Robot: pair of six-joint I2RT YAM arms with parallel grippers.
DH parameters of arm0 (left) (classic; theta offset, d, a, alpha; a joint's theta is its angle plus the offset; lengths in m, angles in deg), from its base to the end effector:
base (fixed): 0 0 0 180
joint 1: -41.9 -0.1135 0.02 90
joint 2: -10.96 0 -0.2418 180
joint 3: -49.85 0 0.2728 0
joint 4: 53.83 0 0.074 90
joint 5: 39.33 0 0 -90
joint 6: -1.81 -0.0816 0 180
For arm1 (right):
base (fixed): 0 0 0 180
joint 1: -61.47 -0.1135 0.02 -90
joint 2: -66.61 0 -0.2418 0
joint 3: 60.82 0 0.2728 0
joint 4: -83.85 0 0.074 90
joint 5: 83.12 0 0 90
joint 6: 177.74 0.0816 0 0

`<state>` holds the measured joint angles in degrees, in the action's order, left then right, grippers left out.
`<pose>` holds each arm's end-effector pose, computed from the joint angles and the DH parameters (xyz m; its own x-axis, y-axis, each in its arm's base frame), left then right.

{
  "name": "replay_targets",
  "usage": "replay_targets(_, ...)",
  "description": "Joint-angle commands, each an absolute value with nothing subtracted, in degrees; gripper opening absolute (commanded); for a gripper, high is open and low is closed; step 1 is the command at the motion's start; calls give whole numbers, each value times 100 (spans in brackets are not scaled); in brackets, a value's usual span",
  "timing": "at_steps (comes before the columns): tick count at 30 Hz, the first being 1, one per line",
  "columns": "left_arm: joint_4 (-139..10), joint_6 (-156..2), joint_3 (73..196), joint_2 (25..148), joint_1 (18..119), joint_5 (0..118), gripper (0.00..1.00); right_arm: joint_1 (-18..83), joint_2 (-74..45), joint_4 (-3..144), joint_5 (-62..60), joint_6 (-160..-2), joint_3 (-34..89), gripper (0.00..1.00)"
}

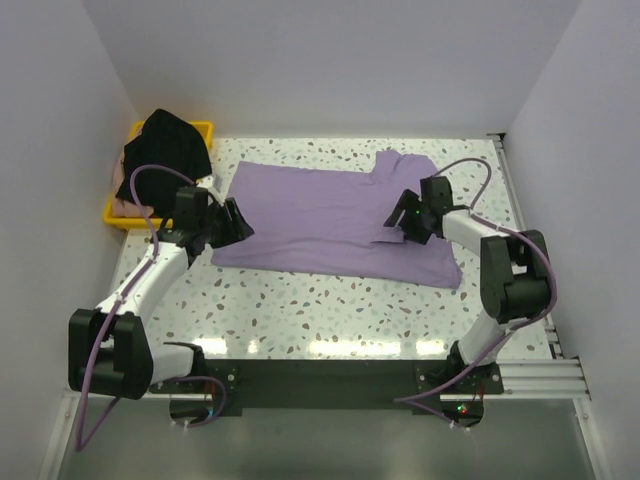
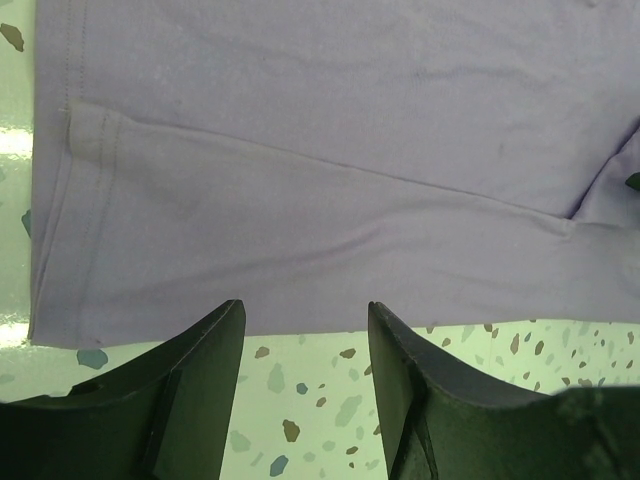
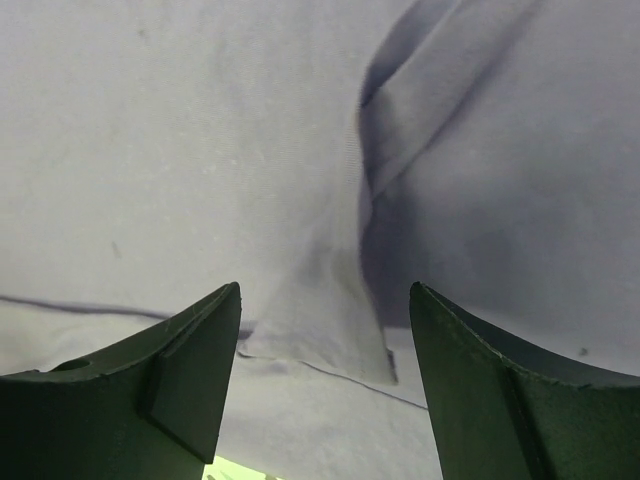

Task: Fold and stack the t-shirts
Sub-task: Fold the tshirt

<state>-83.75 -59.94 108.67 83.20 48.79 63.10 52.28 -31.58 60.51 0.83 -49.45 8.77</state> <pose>0.3189 -0.0562 0.1750 -0.7292 -0.3775 -0.5707 -0.0824 0.8765 -0.4744 0.3832 0.0707 0.1001 -0.7482 0.5032 -0.4324 0.3066 0.8403 0.4471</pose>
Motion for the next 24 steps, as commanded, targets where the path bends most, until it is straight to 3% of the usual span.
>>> replay_targets(1, -8087, -6121, 10844, 8259, 4919, 6394, 57, 5162, -3323, 6561, -279, -4731, 1112, 72)
replay_targets(16, -8131, -6147, 10835, 8276, 4919, 6236, 57, 5154, -4307, 6587, -1026, -4256, 2474, 72)
replay_targets(24, -8096, -5708, 11150, 8635, 4919, 6184, 58, 5154, -3975, 6263, -650, -4484, 2440, 72)
